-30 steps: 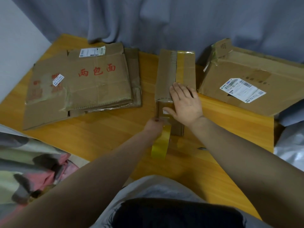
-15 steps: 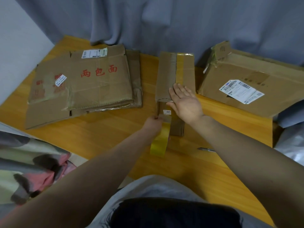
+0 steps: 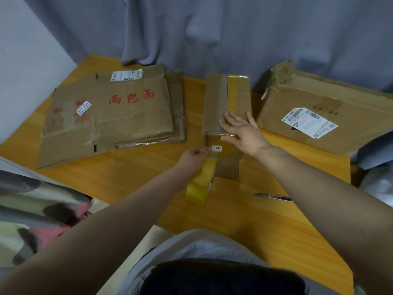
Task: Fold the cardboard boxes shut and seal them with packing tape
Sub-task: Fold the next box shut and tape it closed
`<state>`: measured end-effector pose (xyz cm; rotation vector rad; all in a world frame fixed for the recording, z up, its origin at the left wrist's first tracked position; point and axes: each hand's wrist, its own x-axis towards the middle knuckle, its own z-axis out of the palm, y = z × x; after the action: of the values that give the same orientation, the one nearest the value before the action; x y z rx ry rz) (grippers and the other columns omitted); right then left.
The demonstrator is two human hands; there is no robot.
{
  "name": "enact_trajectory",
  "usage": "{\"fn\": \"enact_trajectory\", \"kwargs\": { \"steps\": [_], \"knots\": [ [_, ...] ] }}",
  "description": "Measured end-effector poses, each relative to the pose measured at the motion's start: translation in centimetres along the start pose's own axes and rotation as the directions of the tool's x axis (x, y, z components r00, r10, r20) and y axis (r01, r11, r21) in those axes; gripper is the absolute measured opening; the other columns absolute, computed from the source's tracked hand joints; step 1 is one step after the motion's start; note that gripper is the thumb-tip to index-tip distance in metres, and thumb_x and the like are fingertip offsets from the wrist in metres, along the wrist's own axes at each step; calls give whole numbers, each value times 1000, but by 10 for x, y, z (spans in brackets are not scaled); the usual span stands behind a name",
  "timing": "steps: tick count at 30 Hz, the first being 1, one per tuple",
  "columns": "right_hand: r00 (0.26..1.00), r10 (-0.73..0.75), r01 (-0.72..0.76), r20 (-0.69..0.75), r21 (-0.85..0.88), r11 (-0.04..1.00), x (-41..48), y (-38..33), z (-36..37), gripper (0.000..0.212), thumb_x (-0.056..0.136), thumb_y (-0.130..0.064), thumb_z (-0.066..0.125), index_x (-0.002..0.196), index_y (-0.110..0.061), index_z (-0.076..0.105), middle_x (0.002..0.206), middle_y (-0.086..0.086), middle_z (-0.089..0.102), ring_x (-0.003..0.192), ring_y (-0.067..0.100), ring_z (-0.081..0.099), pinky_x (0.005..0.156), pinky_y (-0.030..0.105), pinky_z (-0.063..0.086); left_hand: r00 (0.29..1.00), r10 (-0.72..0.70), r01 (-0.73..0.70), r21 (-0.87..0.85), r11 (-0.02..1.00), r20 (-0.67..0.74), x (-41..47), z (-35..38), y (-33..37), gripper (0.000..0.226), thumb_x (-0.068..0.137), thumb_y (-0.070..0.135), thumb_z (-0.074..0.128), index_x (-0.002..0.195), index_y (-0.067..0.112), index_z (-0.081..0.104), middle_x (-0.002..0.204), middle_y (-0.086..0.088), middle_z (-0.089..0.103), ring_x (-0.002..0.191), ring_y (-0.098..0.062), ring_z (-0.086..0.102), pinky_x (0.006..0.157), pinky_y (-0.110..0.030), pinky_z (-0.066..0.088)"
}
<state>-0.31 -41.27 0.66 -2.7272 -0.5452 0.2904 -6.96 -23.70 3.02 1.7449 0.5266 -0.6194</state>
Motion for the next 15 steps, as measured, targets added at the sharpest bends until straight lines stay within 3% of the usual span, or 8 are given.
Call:
{"fn": "enact_trajectory", "kwargs": {
  "steps": [3, 6, 8, 11, 15],
  "knots": [
    [1000, -25, 26, 15, -67, 997, 1, 1, 0, 54, 99, -27, 46, 149, -21, 26, 159, 2, 10, 147, 14, 0, 114, 38, -15, 1000, 17, -17, -41, 999, 2, -9, -8, 4, 22, 100, 24, 45, 116, 12, 55, 83, -7, 59, 52, -14, 63, 45, -22, 53],
    [992, -45, 49, 122, -33, 998, 3, 8, -8, 67, 94, -7, 50, 151, -21, 19, 160, 2, 3, 146, 13, -6, 112, 34, -17, 999, 28, -29, -22, 999, -21, -14, -16, 8, 21, 100, 24, 45, 115, 14, 56, 81, -4, 58, 62, -16, 58, 49, -24, 52],
    [994, -24, 25, 111, -5, 1000, 1, 6, -8, 67, 93, -14, 53, 150, -23, 20, 160, 0, 5, 146, 11, -5, 112, 32, -17, 999, 37, -38, -41, 998, -31, -16, -20, 11, 19, 100, 24, 45, 112, 13, 56, 81, -5, 58, 64, -17, 58, 47, -21, 52],
    [999, 32, -32, -18, -21, 999, 0, -3, 2, 63, 93, -46, 50, 148, -24, 29, 158, -3, 12, 147, 10, 2, 115, 34, -13, 997, 53, -55, -44, 998, -51, -17, -25, 14, 19, 99, 25, 47, 109, 13, 58, 82, -5, 58, 71, -18, 57, 59, -27, 53],
    [999, -28, 31, 30, -83, 996, 2, 2, -2, 57, 97, -27, 49, 149, -23, 26, 159, 0, 11, 147, 13, 1, 115, 34, -12, 996, 61, -65, -51, 997, -71, -16, -31, 15, 13, 98, 28, 50, 98, 18, 58, 84, -5, 60, 72, -19, 58, 62, -28, 51]
  ]
}}
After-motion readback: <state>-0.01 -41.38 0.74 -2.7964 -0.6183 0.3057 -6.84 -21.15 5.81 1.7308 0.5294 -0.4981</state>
